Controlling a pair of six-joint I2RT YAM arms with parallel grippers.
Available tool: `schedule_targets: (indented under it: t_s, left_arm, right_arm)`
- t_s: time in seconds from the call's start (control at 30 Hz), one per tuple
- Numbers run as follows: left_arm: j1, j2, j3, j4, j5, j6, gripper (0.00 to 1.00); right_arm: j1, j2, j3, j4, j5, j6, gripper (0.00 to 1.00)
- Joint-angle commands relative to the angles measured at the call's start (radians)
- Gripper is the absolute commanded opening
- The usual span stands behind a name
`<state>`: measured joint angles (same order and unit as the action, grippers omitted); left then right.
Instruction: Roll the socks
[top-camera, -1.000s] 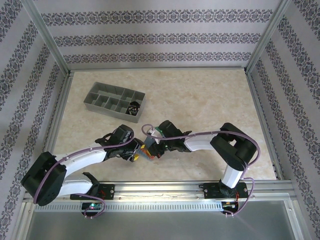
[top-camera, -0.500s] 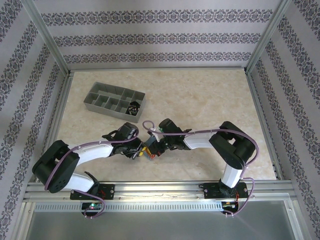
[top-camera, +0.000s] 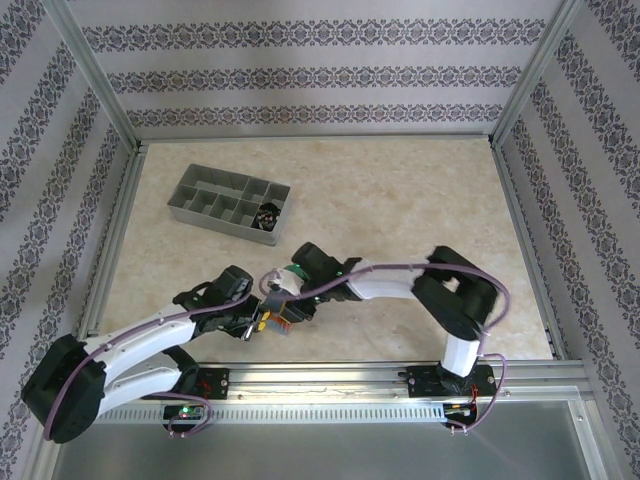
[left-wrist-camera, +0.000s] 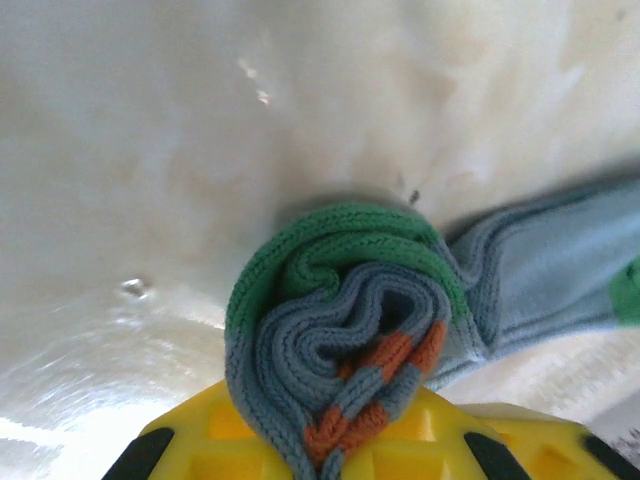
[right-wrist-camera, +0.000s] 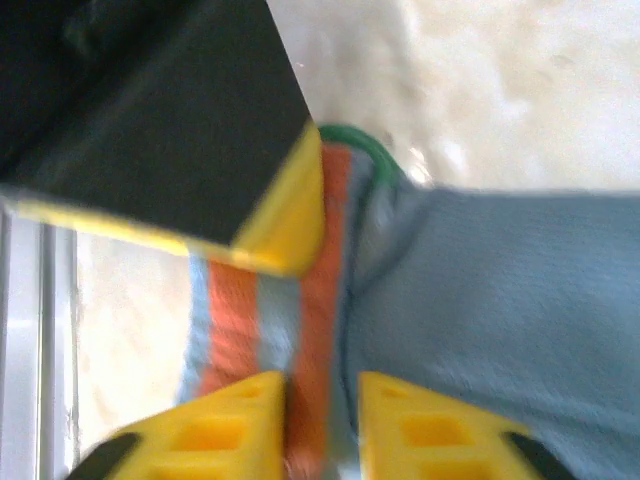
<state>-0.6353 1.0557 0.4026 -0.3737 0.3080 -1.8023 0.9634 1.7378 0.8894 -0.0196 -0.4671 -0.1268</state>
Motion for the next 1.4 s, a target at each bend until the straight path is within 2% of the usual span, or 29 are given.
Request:
schedule_targets:
  t_s: [0.0,0.13,0.23,0.3,0.57,0.73,0.87,0.9,0.93,0.97,1.03,1.17,1.23,1.37]
  left_arm:
    - [-0.010,0.117,0.060,-0.295,0.011,-0.004,0.00]
    - [-0.015,0.233,0.153,-0.389,0.012,0.032,0.00]
    - [-0.015,0.267,0.176,-0.397,0.015,0.038,0.00]
    - [-0.015,0.281,0.181,-0.396,0.021,0.043,0.00]
    - [-0.013,0.306,0.195,-0.397,0.028,0.063,0.00]
    - [-0.008,0.302,0.193,-0.387,0.034,0.069,0.00]
    - [0.003,0.278,0.198,-0.378,0.027,0.079,0.00]
    - [0.007,0.269,0.197,-0.371,0.026,0.082,0.02]
    - [0.012,0.254,0.197,-0.358,0.021,0.088,0.10]
    - [0.017,0.236,0.197,-0.347,0.014,0.089,0.21]
    - [0.027,0.198,0.192,-0.312,0.001,0.095,0.35]
    - [0.060,0.141,0.183,-0.245,0.002,0.115,0.56]
    - [0.073,0.122,0.182,-0.218,-0.001,0.133,0.64]
    - [0.088,0.080,0.175,-0.177,-0.012,0.166,0.69]
  right_arm:
    - [0.071,-0.181,-0.129,0.085,0.331,-0.090,0.42]
    - [0.239,-0.257,-0.187,0.119,0.582,-0.059,0.48]
    - [0.364,-0.207,-0.164,0.130,0.767,-0.071,0.51]
    - [0.409,-0.162,-0.134,0.140,0.849,-0.102,0.53]
    - [0.445,-0.009,-0.039,0.132,0.940,-0.161,0.52]
    - [0.440,0.053,0.000,0.088,0.918,-0.132,0.41]
    - [0.428,0.102,0.033,-0.012,0.906,-0.045,0.15]
    - [0.420,0.103,0.034,-0.034,0.887,-0.022,0.08]
    - [0.411,0.101,0.030,-0.055,0.861,0.009,0.00]
    - [0.400,0.095,0.017,-0.068,0.823,0.039,0.00]
    - [0.375,0.076,-0.016,-0.077,0.737,0.096,0.00]
    - [0.319,0.059,-0.099,-0.059,0.518,0.181,0.00]
    - [0.297,0.052,-0.142,-0.030,0.440,0.217,0.00]
    - [0.233,0.035,-0.218,0.021,0.309,0.289,0.00]
